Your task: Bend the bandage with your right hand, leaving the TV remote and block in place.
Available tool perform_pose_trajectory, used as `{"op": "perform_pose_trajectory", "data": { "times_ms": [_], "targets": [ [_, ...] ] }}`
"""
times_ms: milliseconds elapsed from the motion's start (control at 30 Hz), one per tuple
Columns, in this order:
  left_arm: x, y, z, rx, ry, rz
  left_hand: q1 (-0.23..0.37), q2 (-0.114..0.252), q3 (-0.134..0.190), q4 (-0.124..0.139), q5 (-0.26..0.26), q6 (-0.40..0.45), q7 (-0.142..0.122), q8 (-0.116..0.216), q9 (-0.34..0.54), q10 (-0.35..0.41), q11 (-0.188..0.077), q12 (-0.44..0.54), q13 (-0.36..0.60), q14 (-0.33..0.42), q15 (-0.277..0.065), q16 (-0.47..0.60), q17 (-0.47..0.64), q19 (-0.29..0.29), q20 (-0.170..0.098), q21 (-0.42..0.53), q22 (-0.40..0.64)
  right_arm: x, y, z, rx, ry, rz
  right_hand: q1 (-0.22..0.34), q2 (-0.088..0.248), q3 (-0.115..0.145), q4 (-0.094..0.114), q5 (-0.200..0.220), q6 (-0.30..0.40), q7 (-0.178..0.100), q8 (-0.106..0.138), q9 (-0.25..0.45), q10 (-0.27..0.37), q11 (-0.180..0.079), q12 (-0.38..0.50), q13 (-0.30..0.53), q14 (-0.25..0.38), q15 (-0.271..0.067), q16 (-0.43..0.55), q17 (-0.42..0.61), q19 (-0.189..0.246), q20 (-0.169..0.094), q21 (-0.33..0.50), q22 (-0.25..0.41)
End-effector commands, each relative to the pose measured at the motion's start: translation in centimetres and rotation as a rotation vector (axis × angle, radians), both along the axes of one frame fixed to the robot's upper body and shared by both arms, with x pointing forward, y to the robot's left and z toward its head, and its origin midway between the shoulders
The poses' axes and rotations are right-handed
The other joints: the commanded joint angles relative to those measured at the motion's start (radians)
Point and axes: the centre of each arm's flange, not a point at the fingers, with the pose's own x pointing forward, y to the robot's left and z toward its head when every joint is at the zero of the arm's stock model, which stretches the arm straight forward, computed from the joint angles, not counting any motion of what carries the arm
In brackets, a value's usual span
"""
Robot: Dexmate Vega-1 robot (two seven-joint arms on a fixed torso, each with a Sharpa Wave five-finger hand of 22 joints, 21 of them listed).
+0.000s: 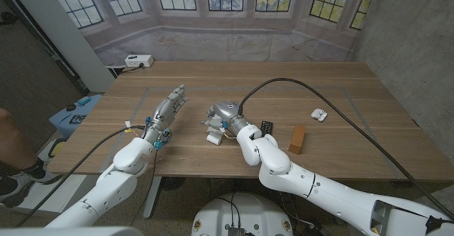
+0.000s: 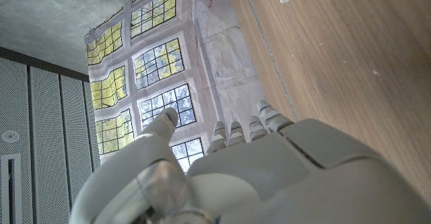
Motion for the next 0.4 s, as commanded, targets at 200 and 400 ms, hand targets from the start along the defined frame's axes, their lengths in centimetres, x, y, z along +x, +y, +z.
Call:
{"op": "perform_pose_trajectory", "data": {
  "times_ms": [200,400],
  "targets": [
    [0.6,-0.8,1.0,0.004,-0.01,-0.015,0.014,-0.002,-0.001,-0.008,0.004,0.009,0.0,0.001,0.002,-0.003,-0.002,-0.005,0.006,-0.001,0.003,0.001,0.003,0.006,-0.001,0.0,0.005,-0.2,-0.2,1.3,0.024,0.001,0.023,0.001,0.006,0.001,-0.016,0.0,-0.056,0.007,-0.003,-0.001,-0.058,-0.003,-0.017,-0.011,-0.051,-0.054,-0.015,-0.005,-0.005,0.004,-0.002,0.001],
    [0.8,-1.0,1.3,-0.009,-0.015,-0.004,0.015,-0.002,-0.001,-0.008,0.004,0.007,0.0,0.0,0.002,-0.004,-0.003,-0.005,0.005,-0.003,0.003,0.0,0.003,0.006,0.0,0.0,0.005,0.7,-0.4,2.4,0.024,0.031,0.044,-0.005,0.006,0.0,-0.031,0.001,-0.183,0.024,-0.009,-0.006,-0.17,0.019,-0.026,-0.036,-0.144,-0.024,-0.03,-0.017,-0.026,0.007,-0.014,-0.004]
  ]
}}
